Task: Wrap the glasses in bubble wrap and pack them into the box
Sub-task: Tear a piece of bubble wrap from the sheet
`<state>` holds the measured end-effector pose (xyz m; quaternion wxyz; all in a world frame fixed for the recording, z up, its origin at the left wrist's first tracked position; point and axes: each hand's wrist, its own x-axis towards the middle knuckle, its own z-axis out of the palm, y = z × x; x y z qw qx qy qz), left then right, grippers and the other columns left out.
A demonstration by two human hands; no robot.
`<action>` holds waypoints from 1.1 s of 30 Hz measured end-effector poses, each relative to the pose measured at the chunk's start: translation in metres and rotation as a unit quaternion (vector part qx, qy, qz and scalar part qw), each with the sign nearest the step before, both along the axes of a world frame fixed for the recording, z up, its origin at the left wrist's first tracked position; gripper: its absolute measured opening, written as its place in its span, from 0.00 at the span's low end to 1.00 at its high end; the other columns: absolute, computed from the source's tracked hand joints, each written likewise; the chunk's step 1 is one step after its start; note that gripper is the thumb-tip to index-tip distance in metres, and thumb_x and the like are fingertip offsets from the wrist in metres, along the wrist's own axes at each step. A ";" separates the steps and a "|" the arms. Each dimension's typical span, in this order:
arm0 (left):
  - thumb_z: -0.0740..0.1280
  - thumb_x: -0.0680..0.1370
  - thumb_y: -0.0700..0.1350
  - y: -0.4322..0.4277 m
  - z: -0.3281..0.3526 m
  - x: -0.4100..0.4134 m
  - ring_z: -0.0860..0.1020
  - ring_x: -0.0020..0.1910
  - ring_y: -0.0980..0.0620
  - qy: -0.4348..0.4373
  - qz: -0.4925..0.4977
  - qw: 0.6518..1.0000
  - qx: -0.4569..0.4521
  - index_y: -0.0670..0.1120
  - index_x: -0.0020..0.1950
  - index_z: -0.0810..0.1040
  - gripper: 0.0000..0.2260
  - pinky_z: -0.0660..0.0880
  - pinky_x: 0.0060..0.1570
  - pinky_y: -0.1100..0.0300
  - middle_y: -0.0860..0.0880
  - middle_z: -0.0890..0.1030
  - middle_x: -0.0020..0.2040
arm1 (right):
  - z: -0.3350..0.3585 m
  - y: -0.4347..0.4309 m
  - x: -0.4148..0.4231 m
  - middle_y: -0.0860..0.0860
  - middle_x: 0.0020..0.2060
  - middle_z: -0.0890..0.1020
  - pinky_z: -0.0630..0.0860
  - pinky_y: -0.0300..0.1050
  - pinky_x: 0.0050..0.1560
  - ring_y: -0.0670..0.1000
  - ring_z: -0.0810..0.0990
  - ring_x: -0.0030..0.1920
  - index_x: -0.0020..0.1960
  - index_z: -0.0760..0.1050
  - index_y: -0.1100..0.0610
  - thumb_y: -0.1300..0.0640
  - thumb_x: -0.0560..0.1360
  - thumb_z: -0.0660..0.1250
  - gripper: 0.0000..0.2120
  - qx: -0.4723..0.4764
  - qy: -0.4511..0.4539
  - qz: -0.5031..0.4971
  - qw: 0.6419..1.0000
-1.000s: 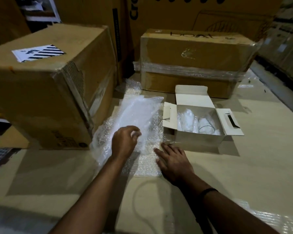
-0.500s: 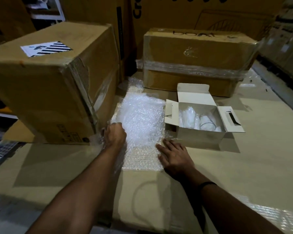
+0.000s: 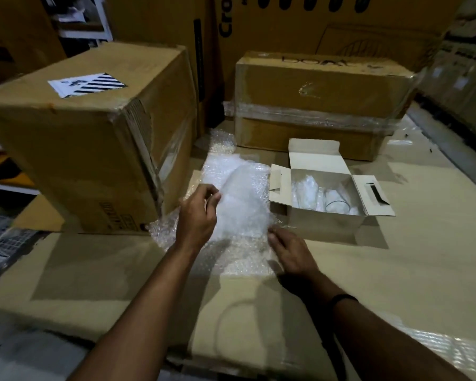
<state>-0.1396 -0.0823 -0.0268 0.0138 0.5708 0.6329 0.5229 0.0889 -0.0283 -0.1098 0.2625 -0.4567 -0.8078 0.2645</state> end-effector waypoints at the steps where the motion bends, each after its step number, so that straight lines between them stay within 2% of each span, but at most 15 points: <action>1: 0.66 0.80 0.41 -0.009 -0.005 0.002 0.72 0.38 0.57 0.003 -0.009 1.000 -0.002 0.42 0.49 0.76 0.03 0.66 0.37 0.60 0.53 0.77 0.40 | 0.010 0.000 -0.002 0.49 0.51 0.83 0.75 0.49 0.54 0.47 0.80 0.50 0.56 0.79 0.51 0.38 0.78 0.56 0.21 -0.084 0.128 -0.052 0.987; 2: 0.66 0.80 0.42 -0.017 -0.009 0.003 0.73 0.39 0.57 0.004 -0.015 1.000 -0.002 0.42 0.49 0.77 0.04 0.67 0.38 0.60 0.53 0.78 0.41 | 0.019 0.001 -0.007 0.46 0.45 0.83 0.75 0.47 0.47 0.44 0.79 0.44 0.50 0.79 0.50 0.36 0.77 0.58 0.20 -0.140 0.228 -0.101 0.958; 4: 0.65 0.80 0.43 -0.030 -0.017 0.004 0.74 0.40 0.56 0.008 -0.025 1.000 0.002 0.42 0.49 0.77 0.05 0.68 0.39 0.61 0.53 0.79 0.42 | 0.035 0.008 -0.020 0.46 0.42 0.83 0.76 0.45 0.39 0.46 0.80 0.41 0.51 0.79 0.51 0.34 0.72 0.66 0.21 -0.219 0.292 -0.156 0.918; 6: 0.64 0.80 0.44 -0.039 -0.020 0.005 0.74 0.40 0.56 0.023 -0.035 0.999 0.004 0.42 0.49 0.77 0.07 0.66 0.39 0.63 0.54 0.79 0.43 | 0.045 0.009 -0.030 0.51 0.38 0.81 0.70 0.41 0.28 0.49 0.77 0.33 0.56 0.77 0.58 0.45 0.71 0.74 0.21 -0.315 0.276 -0.157 0.895; 8: 0.63 0.80 0.44 -0.046 -0.018 0.004 0.75 0.41 0.55 0.034 -0.037 0.999 0.006 0.42 0.48 0.77 0.07 0.66 0.40 0.63 0.53 0.79 0.43 | 0.049 0.005 -0.032 0.56 0.34 0.76 0.64 0.40 0.27 0.49 0.71 0.26 0.53 0.77 0.64 0.60 0.71 0.73 0.13 -0.387 0.238 -0.137 0.880; 10: 0.62 0.80 0.45 -0.049 -0.014 0.004 0.73 0.39 0.56 0.023 -0.032 0.999 0.006 0.42 0.48 0.76 0.07 0.64 0.39 0.62 0.54 0.78 0.41 | 0.048 0.000 -0.028 0.59 0.35 0.75 0.64 0.41 0.28 0.49 0.69 0.25 0.50 0.78 0.66 0.64 0.72 0.71 0.09 -0.387 0.211 -0.125 0.889; 13: 0.62 0.80 0.45 -0.052 -0.004 0.011 0.71 0.37 0.58 0.018 -0.046 0.999 0.014 0.42 0.48 0.74 0.06 0.62 0.37 0.61 0.56 0.75 0.40 | 0.054 -0.004 -0.021 0.56 0.39 0.80 0.70 0.42 0.32 0.52 0.76 0.33 0.51 0.78 0.63 0.55 0.72 0.73 0.13 -0.332 0.229 -0.101 0.910; 15: 0.62 0.80 0.45 -0.054 0.002 0.018 0.69 0.36 0.56 0.021 -0.064 0.998 0.010 0.43 0.48 0.74 0.06 0.63 0.35 0.57 0.58 0.73 0.37 | 0.063 -0.005 -0.014 0.53 0.45 0.82 0.73 0.48 0.42 0.54 0.78 0.44 0.51 0.78 0.57 0.49 0.71 0.74 0.15 -0.353 0.266 -0.060 0.895; 16: 0.62 0.81 0.44 -0.054 0.004 0.021 0.69 0.35 0.55 0.018 -0.070 0.997 0.006 0.44 0.49 0.73 0.05 0.64 0.35 0.55 0.58 0.72 0.36 | 0.067 -0.006 -0.011 0.53 0.45 0.82 0.73 0.48 0.44 0.54 0.78 0.45 0.52 0.77 0.56 0.51 0.71 0.74 0.13 -0.374 0.292 -0.040 0.880; 20: 0.61 0.81 0.49 -0.047 0.010 0.031 0.77 0.35 0.50 0.034 -0.092 0.995 -0.026 0.53 0.49 0.70 0.02 0.73 0.37 0.49 0.52 0.79 0.37 | 0.080 -0.013 0.018 0.55 0.38 0.82 0.76 0.43 0.34 0.50 0.79 0.34 0.54 0.78 0.61 0.68 0.75 0.66 0.09 -0.381 0.361 -0.048 0.850; 22: 0.63 0.80 0.51 -0.040 0.012 0.040 0.79 0.36 0.47 0.067 -0.104 0.990 -0.061 0.54 0.48 0.71 0.03 0.75 0.37 0.48 0.51 0.81 0.38 | 0.083 -0.016 0.046 0.54 0.33 0.79 0.74 0.41 0.28 0.48 0.76 0.28 0.51 0.78 0.63 0.68 0.76 0.63 0.07 -0.377 0.386 -0.073 0.839; 26: 0.67 0.79 0.49 -0.025 0.017 0.083 0.80 0.43 0.47 0.117 -0.121 0.981 -0.096 0.51 0.51 0.77 0.03 0.77 0.43 0.51 0.51 0.84 0.46 | 0.089 -0.025 0.117 0.56 0.29 0.78 0.72 0.41 0.27 0.51 0.74 0.25 0.42 0.74 0.62 0.67 0.76 0.60 0.06 -0.393 0.393 -0.137 0.820; 29: 0.69 0.78 0.48 -0.016 0.017 0.135 0.80 0.47 0.48 0.148 -0.166 0.969 -0.111 0.49 0.53 0.80 0.06 0.75 0.45 0.55 0.49 0.84 0.50 | 0.087 -0.023 0.166 0.62 0.40 0.82 0.70 0.40 0.23 0.53 0.76 0.25 0.46 0.75 0.64 0.66 0.76 0.59 0.06 -0.362 0.358 -0.174 0.843; 31: 0.70 0.77 0.49 -0.013 0.010 0.162 0.79 0.53 0.48 0.182 -0.190 0.956 -0.131 0.50 0.57 0.80 0.09 0.72 0.49 0.57 0.49 0.83 0.54 | 0.081 -0.021 0.189 0.63 0.37 0.78 0.67 0.40 0.22 0.53 0.74 0.24 0.45 0.74 0.62 0.67 0.75 0.60 0.05 -0.326 0.294 -0.195 0.877; 33: 0.70 0.76 0.53 -0.010 -0.005 0.186 0.73 0.64 0.48 0.216 -0.207 0.934 -0.195 0.53 0.65 0.76 0.17 0.66 0.63 0.53 0.51 0.78 0.64 | 0.071 -0.020 0.216 0.59 0.32 0.73 0.64 0.39 0.24 0.51 0.70 0.23 0.42 0.72 0.61 0.69 0.74 0.61 0.05 -0.294 0.202 -0.220 0.908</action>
